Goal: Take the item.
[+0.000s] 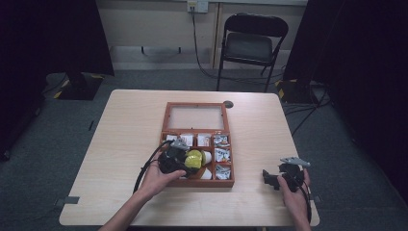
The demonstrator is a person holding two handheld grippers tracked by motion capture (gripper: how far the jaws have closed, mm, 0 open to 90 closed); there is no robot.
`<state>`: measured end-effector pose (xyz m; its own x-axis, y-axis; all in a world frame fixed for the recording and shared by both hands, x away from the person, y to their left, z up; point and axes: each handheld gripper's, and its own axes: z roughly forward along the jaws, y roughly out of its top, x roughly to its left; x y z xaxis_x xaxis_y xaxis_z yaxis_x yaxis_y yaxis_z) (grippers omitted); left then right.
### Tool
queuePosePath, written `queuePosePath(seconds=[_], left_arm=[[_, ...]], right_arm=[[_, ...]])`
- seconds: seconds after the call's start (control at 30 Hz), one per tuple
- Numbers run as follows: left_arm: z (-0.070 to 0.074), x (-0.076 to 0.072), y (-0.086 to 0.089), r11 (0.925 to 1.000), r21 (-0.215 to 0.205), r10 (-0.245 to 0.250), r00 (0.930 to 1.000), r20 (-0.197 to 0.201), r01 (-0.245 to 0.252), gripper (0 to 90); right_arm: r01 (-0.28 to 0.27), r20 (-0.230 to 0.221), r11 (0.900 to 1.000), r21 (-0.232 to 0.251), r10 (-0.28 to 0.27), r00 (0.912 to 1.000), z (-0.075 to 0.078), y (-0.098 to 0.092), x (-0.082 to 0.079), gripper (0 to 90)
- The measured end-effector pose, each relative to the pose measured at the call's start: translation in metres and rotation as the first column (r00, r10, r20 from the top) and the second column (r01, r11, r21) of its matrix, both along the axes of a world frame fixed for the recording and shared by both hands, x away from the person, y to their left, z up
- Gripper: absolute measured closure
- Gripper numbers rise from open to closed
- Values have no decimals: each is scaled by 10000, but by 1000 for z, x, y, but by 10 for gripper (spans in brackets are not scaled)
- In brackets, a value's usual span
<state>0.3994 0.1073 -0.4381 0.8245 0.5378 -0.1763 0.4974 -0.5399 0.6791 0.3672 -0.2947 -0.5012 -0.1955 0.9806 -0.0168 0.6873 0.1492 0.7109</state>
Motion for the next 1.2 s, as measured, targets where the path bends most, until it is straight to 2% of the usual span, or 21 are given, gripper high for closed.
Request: queuePosePath(seconds=[0.07, 0.13, 0.17, 0.2, 0.33, 0.57, 1.2], left_arm=[[5, 0, 2, 10000, -62, -22, 10000, 80, 23, 391], [9, -1, 4, 10000, -22, 12, 9992, 391, -11, 391], [12, -1, 6, 9999, -134, 56, 9991, 418, -50, 390], [14, -1, 9, 9995, -310, 91, 9992, 394, -79, 391], [17, 0, 14, 9993, -357, 162, 9990, 418, -147, 390], [25, 2, 25, 9969, -747, 292, 9983, 506, -253, 391], [33, 4, 41, 9940, -964, 588, 9963, 631, -525, 391]], right_arm=[[-2, 1, 10000, -1, 2, 10000, 0, 0, 0, 0], [-1, -1, 10000, -8, 1, 10000, 0, 0, 0, 0], [3, -2, 10000, -5, -3, 10000, 0, 0, 0, 0], [0, -1, 10000, -3, 0, 10000, 0, 0, 0, 0], [5, 1, 10000, 0, -5, 10000, 0, 0, -1, 0], [3, 5, 10000, 0, -3, 10000, 0, 0, -1, 0], [-1, 5, 10000, -3, 1, 10000, 0, 0, -1, 0]])
